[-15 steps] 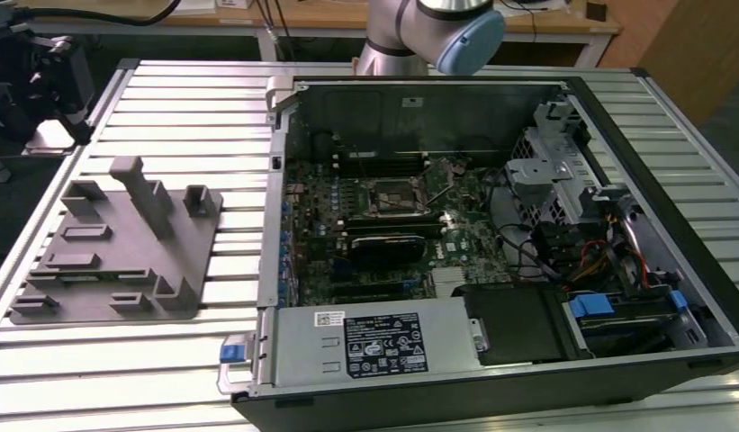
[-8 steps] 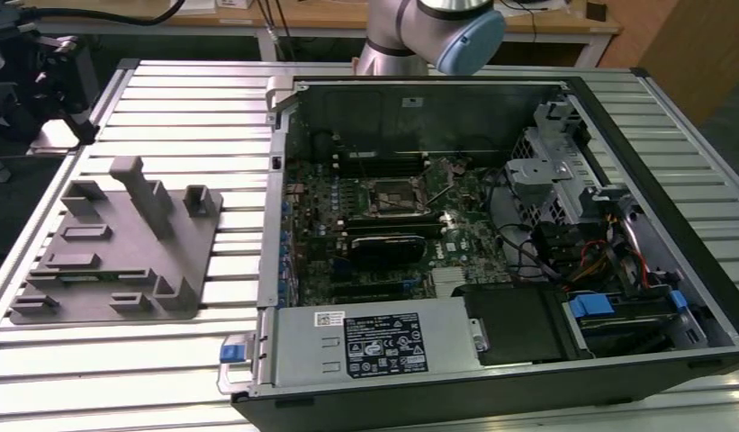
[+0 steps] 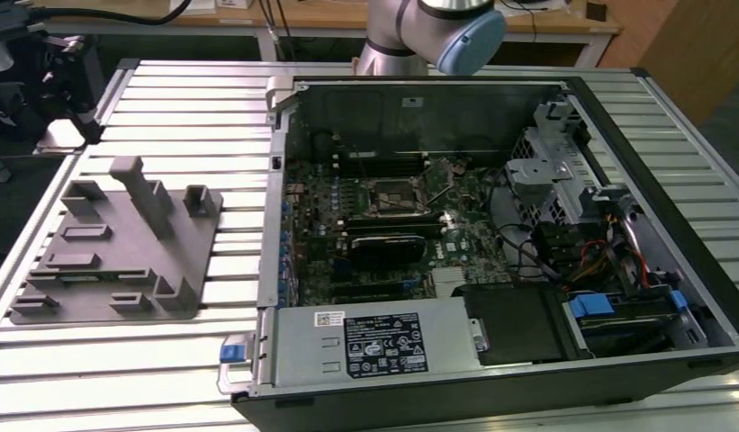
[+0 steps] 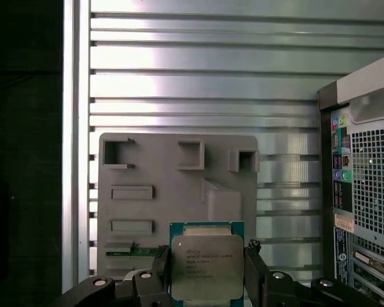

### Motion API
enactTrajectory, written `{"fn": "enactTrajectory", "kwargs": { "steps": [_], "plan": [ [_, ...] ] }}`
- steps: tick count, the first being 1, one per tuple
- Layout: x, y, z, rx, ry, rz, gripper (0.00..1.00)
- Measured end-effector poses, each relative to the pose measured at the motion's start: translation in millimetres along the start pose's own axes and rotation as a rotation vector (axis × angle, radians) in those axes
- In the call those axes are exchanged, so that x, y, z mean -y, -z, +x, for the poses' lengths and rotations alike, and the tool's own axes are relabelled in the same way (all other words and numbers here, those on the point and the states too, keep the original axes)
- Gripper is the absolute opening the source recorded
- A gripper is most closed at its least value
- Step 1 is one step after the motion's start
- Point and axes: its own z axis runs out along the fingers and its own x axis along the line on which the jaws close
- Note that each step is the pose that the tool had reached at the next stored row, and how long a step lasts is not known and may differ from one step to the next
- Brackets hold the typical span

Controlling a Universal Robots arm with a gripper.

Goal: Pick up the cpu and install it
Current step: 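Pick up the cpu and move it towards the insertion slot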

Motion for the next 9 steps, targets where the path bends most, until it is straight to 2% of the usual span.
{"fn": "enactTrajectory", "kwargs": {
  "steps": [9],
  "plan": [
    [-0.4,-0.4,-6.8,0.0001,0.0,-0.0001,0.55]
  ]
}}
